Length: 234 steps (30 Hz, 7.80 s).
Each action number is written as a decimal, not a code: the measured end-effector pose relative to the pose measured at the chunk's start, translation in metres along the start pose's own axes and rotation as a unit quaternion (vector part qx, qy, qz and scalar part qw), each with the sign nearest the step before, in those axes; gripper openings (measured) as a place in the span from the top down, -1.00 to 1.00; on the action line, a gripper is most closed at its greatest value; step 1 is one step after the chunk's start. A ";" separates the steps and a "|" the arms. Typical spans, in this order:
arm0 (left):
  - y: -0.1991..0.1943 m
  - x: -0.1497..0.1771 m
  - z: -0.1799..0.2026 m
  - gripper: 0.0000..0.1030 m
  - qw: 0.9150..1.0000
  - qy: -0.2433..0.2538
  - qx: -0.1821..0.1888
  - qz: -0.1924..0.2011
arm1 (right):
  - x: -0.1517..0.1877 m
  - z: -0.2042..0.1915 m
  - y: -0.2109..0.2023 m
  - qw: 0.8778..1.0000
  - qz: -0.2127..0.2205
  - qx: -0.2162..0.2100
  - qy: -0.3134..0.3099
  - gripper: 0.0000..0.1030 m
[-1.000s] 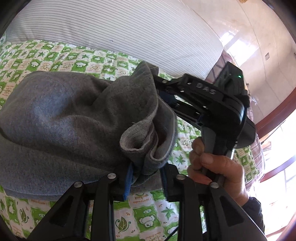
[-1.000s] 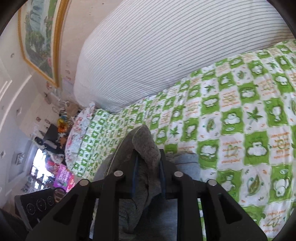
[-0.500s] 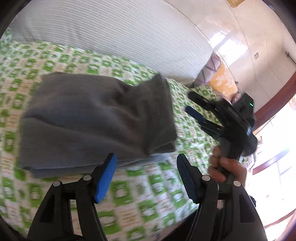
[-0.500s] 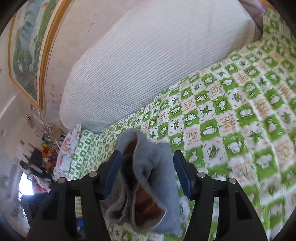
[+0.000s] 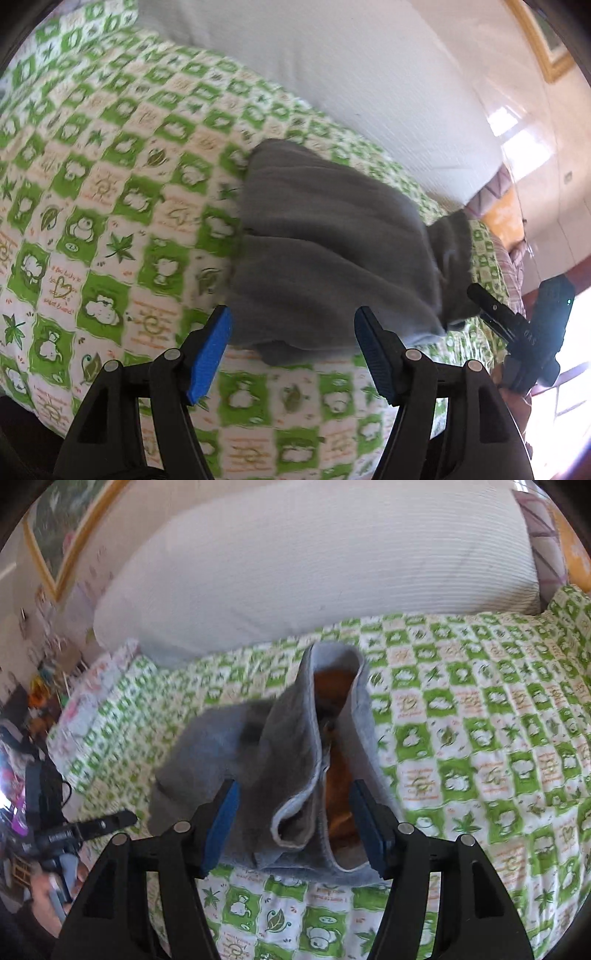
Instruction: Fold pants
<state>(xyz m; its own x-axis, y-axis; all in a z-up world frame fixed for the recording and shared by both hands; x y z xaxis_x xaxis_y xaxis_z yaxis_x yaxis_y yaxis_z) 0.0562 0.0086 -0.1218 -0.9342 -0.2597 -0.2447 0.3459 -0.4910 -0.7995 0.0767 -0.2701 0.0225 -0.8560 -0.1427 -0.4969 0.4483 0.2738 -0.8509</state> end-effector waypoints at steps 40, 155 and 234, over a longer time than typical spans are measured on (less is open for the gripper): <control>0.046 0.000 -0.043 -0.37 0.992 -0.089 0.071 -0.049 | -0.125 -0.185 0.198 0.946 -0.192 0.043 -0.257 -0.37; 0.047 -0.021 0.015 0.67 0.993 0.090 -0.073 0.005 | 0.015 0.047 0.064 0.999 -0.019 -0.014 0.040 0.21; 0.009 -0.123 -0.103 0.69 0.977 0.058 -0.192 0.078 | -0.092 -0.070 0.202 0.998 -0.023 -0.035 -0.038 0.28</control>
<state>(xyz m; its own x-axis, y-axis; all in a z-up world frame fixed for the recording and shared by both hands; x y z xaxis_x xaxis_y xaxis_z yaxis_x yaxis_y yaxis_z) 0.1650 0.1214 -0.1555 -0.8837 -0.2000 -0.4231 0.4479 -0.0992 -0.8886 0.2277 -0.1353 -0.0916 -0.8519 -0.2275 -0.4718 0.3879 0.3314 -0.8601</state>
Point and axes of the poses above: each gripper's, at about its wrist camera, not at the fingertips, and y roughly the way its jaws point, z to its right, x to its underside, the point moved 5 cm from there along y, roughly the way its jaws point, and after that the axes turned 10 degrees about -z, right-handed, at the moved point
